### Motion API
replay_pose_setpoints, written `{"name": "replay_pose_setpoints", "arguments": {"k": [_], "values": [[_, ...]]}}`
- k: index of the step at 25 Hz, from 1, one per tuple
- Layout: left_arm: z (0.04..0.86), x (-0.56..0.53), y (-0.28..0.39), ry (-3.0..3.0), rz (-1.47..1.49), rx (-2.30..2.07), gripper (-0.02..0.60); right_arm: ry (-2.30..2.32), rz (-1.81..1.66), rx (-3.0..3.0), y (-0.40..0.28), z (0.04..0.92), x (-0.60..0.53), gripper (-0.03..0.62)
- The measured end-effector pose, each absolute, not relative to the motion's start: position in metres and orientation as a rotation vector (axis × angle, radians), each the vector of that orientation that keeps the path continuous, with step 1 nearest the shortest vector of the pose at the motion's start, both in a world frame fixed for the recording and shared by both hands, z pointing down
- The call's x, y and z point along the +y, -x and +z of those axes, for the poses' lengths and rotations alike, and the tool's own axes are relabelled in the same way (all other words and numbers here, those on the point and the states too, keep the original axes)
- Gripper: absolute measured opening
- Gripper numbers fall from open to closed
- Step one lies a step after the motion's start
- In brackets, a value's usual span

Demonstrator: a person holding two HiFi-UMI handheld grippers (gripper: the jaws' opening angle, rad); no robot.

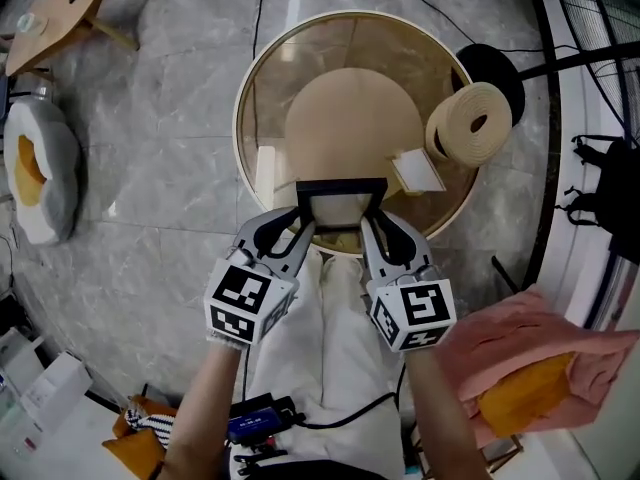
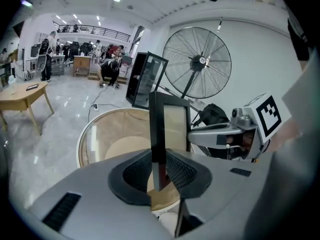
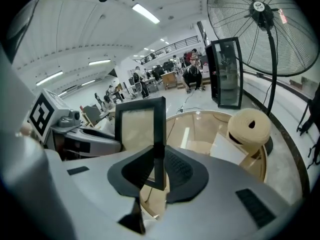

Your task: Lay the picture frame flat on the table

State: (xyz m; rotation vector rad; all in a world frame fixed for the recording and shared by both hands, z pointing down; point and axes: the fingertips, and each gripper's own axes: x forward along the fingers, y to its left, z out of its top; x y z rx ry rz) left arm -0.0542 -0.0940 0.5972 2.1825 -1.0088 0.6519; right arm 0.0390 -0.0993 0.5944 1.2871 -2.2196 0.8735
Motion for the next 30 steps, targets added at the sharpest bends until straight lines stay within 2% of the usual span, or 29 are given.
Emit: {"name": "replay_pose_setpoints", "arguments": {"k": [12, 30], "values": [[0.710, -0.094, 0.051, -2.034, 0.736, -0.942, 0.097, -1.226, 0.986, -2.072, -0.043, 0.705, -0.099, 0.084], [0.772, -0.136, 0.050, -1.878, 0.659, -1.014, 0.104, -1.261, 1.070, -2.017, -0.046, 0.764, -0.141, 0.083]]}}
